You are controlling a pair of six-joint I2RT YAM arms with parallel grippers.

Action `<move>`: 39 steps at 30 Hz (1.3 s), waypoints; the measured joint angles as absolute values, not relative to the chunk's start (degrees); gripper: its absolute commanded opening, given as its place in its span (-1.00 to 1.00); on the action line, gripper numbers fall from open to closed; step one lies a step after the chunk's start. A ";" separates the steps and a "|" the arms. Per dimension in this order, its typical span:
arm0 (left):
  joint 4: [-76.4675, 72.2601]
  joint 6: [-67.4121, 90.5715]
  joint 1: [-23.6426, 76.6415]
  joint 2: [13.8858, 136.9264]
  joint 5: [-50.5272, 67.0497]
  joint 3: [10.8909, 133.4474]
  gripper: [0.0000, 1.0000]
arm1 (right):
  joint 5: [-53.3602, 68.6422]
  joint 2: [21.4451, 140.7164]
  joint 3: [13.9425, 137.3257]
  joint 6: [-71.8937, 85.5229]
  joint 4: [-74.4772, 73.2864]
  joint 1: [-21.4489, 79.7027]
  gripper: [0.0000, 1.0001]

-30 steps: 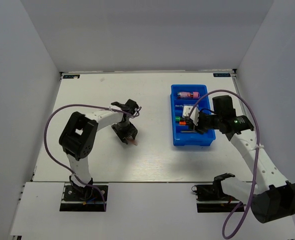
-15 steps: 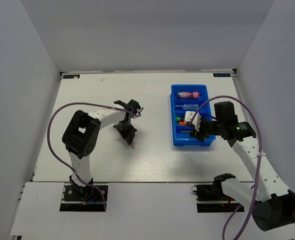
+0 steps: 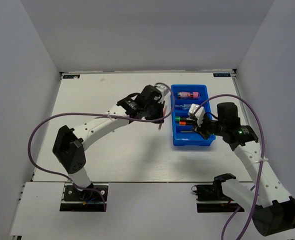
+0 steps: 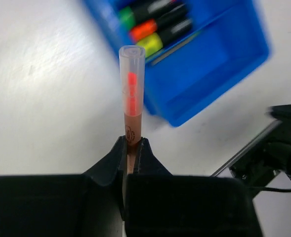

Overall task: Sort the stationery into containers
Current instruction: Place the pen in the storage box.

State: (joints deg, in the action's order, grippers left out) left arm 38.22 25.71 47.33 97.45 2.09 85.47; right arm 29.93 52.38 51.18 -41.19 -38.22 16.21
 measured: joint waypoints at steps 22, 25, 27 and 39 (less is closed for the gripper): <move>2.24 3.70 48.80 121.51 36.67 95.46 -1.00 | 30.59 46.70 51.09 -30.81 -37.19 14.20 -0.21; 3.53 2.50 49.43 121.56 37.50 96.79 -0.90 | 30.55 46.70 51.09 -30.83 -37.19 14.22 -0.15; 4.01 2.09 49.74 121.56 37.89 97.12 -0.85 | 30.55 46.70 51.09 -30.81 -37.19 14.20 -0.15; 11.11 1.21 49.98 124.22 38.94 98.00 -0.40 | 30.63 46.37 52.42 -30.59 -38.00 13.61 -0.05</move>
